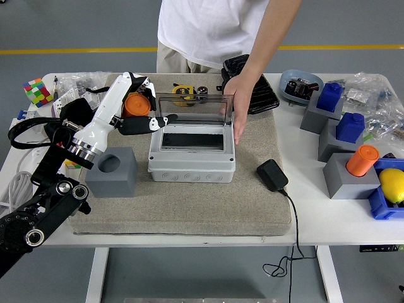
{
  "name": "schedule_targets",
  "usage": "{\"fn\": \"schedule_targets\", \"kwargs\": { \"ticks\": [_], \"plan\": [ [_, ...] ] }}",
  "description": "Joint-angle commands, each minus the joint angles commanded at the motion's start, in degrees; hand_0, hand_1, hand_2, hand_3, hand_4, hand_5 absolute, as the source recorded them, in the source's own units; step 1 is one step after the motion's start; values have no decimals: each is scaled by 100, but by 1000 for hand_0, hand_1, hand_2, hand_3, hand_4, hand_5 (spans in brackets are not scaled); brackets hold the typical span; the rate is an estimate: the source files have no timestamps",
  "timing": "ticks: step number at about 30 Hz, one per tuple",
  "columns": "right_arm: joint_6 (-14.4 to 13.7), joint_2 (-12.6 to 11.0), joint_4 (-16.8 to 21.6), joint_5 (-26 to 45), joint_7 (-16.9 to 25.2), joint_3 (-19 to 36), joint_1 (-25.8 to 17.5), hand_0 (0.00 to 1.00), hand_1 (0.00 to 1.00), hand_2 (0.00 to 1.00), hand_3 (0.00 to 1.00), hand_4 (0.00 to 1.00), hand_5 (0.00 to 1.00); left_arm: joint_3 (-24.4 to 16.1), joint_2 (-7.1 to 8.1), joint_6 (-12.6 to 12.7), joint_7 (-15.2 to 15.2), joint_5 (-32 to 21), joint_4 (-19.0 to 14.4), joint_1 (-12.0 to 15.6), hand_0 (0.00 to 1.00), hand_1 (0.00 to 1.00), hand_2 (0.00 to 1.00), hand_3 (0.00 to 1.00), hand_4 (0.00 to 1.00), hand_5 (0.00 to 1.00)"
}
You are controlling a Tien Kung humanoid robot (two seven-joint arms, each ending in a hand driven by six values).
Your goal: Fetch the battery,place it into the box,close the lid of the box
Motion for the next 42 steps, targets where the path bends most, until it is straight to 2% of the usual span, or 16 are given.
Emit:
{"fn": "schedule_targets", "kwargs": {
  "ticks": [4, 7, 10, 11, 15, 16, 17, 22, 23, 28, 29, 34, 35, 40, 41, 42],
  "plan": [
    [2, 4, -4, 18, 0, -16, -2, 658, 630, 631, 543, 941, 445, 486, -59, -113, 652, 914, 61, -437, 99, 47, 151, 216, 738, 2],
    [5, 12, -9, 33, 1, -35, -10, 658, 630, 632, 543, 940, 444, 812, -115, -235, 1089, 1360, 99, -709, 100, 50, 158, 212, 765, 2],
    [4, 15, -9, 45, 1, -53, -14, 658, 630, 632, 543, 940, 444, 1085, -147, -303, 1354, 1484, 151, -926, 100, 50, 158, 212, 765, 2],
    [3, 15, -8, 49, 2, -58, -14, 657, 630, 629, 544, 940, 441, 1195, -157, -313, 1423, 1506, 180, -1008, 101, 54, 165, 213, 832, 2],
    [-4, 16, -7, 61, 3, -84, -15, 657, 630, 629, 544, 940, 441, 1582, -207, -352, 1621, 1513, 329, -1291, 101, 54, 165, 213, 832, 2],
    [-7, 16, -5, 64, 5, -92, -16, 657, 630, 629, 544, 940, 441, 1668, -227, -349, 1644, 1498, 382, -1355, 101, 54, 165, 213, 832, 2],
    [-9, 17, -6, 67, 4, -101, -14, 656, 630, 629, 543, 939, 442, 1752, -250, -338, 1642, 1469, 447, -1421, 107, 65, 171, 228, 966, 2],
    [-10, 25, -8, 89, 6, -134, -11, 656, 630, 629, 543, 939, 442, 2030, -389, -250, 1540, 1195, 800, -1663, 107, 65, 171, 228, 966, 2],
    [-10, 27, -9, 92, 6, -140, -12, 657, 630, 628, 543, 938, 440, 2065, -423, -231, 1521, 1164, 880, -1702, 147, 93, 192, 326, 998, 160],
    [-10, 28, -11, 107, 5, -161, -19, 657, 630, 628, 543, 938, 440, 2177, -573, -141, 1373, 939, 1250, -1846, 147, 93, 192, 326, 998, 160],
    [-9, 25, -12, 116, 3, -177, -21, 658, 630, 628, 543, 938, 440, 2202, -629, -149, 1361, 896, 1382, -1885, 161, 104, 212, 356, 998, 280],
    [-8, 20, -11, 123, 4, -200, -26, 658, 630, 628, 543, 938, 440, 2306, -717, -125, 1291, 809, 1657, -1980, 161, 104, 212, 356, 998, 280],
    [-9, 20, -10, 121, 5, -199, -26, 657, 630, 628, 543, 938, 440, 2314, -722, -127, 1289, 802, 1677, -1985, 195, 160, 244, 398, 998, 287],
    [-11, 16, 8, 114, 10, -198, -30, 657, 630, 628, 543, 938, 440, 2352, -743, -104, 1258, 803, 1762, -1983, 195, 160, 244, 398, 998, 287],
    [-11, 17, 11, 112, 11, -201, -32, 656, 630, 627, 543, 937, 440, 2357, -746, -96, 1251, 814, 1777, -1979, 237, 255, 307, 441, 998, 326],
    [-11, 19, 12, 112, 12, -200, -33, 656, 630, 627, 543, 937, 440, 2359, -747, -92, 1248, 837, 1785, -1977, 237, 255, 307, 441, 998, 326]
  ]
}}
